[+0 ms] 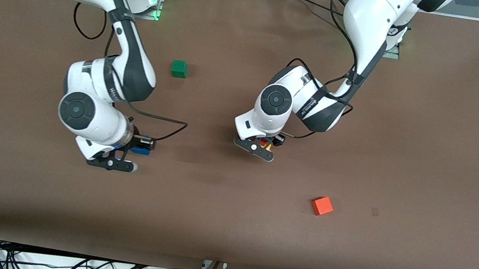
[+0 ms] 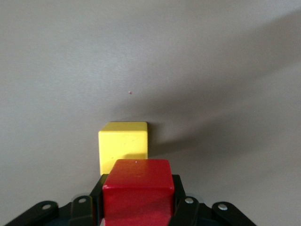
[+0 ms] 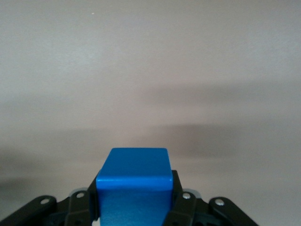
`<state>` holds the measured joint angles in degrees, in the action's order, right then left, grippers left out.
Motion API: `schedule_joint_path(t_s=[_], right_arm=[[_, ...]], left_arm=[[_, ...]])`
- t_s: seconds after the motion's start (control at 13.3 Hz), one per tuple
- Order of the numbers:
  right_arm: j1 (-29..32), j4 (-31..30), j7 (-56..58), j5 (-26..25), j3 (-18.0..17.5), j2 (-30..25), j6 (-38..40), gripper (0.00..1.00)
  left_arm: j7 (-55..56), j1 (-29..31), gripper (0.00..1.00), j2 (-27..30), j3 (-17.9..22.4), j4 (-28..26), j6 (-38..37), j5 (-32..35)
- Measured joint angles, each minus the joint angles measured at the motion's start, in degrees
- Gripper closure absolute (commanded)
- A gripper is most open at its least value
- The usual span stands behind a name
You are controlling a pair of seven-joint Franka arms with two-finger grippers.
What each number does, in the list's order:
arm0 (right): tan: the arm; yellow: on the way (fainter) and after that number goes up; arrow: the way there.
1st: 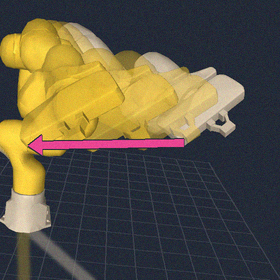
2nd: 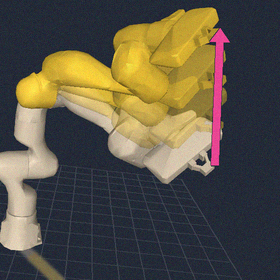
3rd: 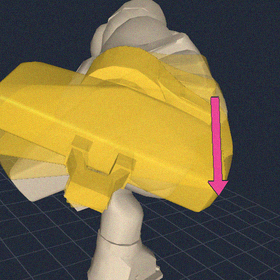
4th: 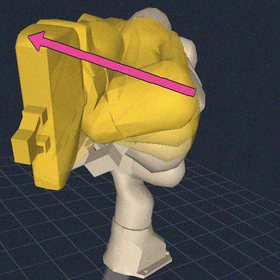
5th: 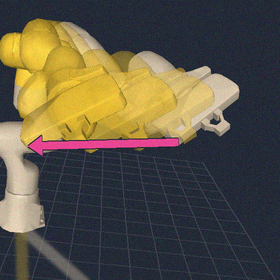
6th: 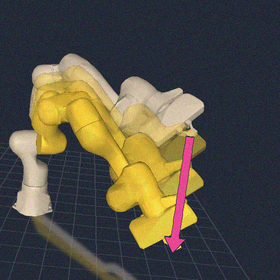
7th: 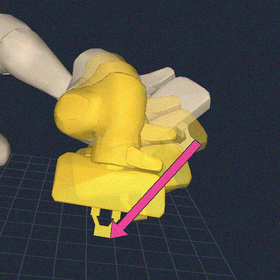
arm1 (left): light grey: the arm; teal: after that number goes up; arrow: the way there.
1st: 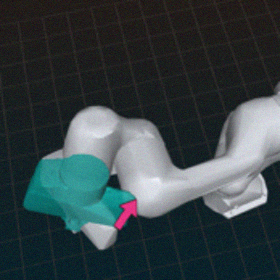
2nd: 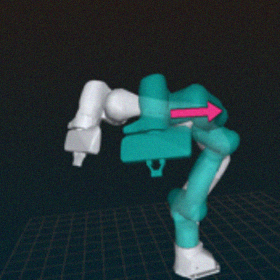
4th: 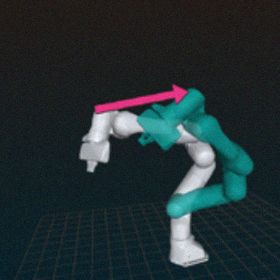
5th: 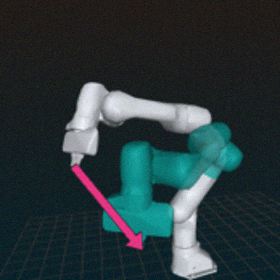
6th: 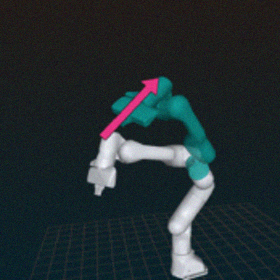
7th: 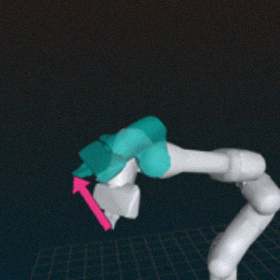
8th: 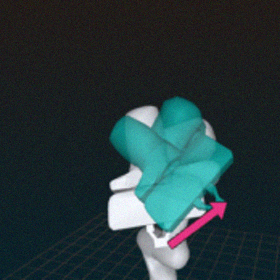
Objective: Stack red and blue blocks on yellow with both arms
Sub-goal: 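Lower the red cube onto the yellow cube with the left gripper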
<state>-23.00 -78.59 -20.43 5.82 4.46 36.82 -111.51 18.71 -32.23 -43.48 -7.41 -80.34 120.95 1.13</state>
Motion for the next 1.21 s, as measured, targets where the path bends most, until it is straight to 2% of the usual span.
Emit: schedule_joint_path(t_s=[1.21], right_arm=[[-1.36,2.09,-4.13,0.00,0.01,1.16,-0.92,0.67]], left_arm=[[-0.63,-0.84,1.00,-1.37,2.26,2.31,2.08,2.45]])
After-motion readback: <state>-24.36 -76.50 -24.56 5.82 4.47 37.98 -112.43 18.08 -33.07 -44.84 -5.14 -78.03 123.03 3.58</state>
